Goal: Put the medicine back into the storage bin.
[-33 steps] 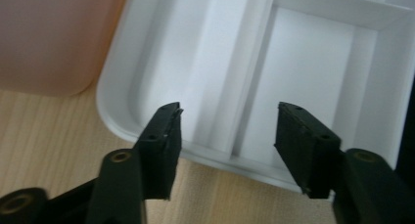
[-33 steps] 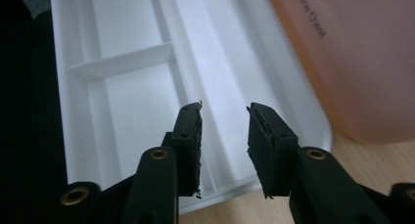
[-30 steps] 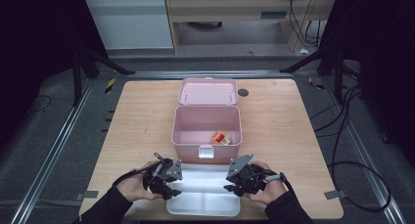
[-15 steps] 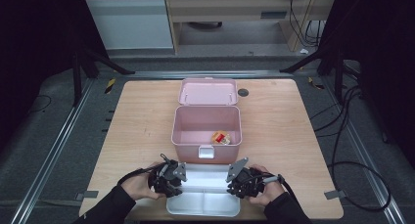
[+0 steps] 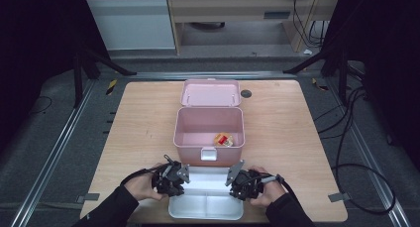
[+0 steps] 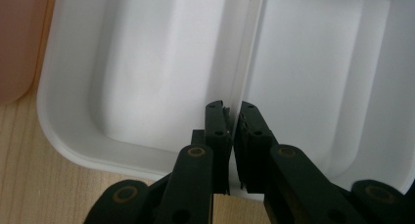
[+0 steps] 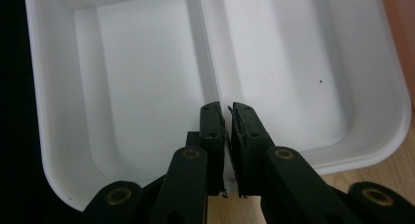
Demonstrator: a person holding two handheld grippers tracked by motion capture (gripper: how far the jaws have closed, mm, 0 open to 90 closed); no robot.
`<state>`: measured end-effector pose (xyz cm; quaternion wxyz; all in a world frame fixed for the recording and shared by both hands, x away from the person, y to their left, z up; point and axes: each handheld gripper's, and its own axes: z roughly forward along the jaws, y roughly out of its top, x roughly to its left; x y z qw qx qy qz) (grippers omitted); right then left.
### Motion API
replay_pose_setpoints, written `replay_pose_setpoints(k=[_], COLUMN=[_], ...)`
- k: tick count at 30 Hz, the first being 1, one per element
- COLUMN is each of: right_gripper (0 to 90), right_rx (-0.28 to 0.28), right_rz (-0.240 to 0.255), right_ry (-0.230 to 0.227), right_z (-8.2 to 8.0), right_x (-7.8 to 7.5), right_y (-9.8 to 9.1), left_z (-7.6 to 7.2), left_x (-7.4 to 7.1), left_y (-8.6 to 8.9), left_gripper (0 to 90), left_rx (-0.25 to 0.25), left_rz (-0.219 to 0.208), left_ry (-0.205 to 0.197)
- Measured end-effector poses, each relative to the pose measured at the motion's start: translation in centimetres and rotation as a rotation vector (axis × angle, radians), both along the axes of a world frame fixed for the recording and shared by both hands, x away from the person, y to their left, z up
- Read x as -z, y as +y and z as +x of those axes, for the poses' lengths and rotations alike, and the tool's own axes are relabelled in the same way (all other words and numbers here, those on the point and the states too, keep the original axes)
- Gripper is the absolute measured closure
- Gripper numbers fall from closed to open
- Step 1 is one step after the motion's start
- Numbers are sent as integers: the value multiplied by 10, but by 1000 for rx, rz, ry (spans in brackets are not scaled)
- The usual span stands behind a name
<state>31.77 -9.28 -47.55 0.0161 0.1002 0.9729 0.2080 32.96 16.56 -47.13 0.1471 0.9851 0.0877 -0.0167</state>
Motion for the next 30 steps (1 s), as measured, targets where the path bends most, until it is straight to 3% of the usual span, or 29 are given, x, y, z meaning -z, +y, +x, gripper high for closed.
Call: replay_pose_setpoints(k=[7,14,17,25,30], right_gripper=[850,854,859,860,865], right_rx=[-11,-31,-41,-46,-60], right_rz=[-16,-12,-11,41,49], right_ry=[26,48,46,24,24], right_z=[3,3,-1,-9,-18], right_x=[2,0,-6,-34,-51], right_y=[3,1,1,-4,-4], left_z=[0,-6,-11,-21,-30], left_x=[0,-2,-10,-43,-60], left_y=[0,-2,-1,7,7], left_gripper=[844,864,864,857,860], left_rx=[-3,45,49,11,39], left_rz=[-4,5,1,-59,-51], left_ry=[1,5,-9,-15,-27])
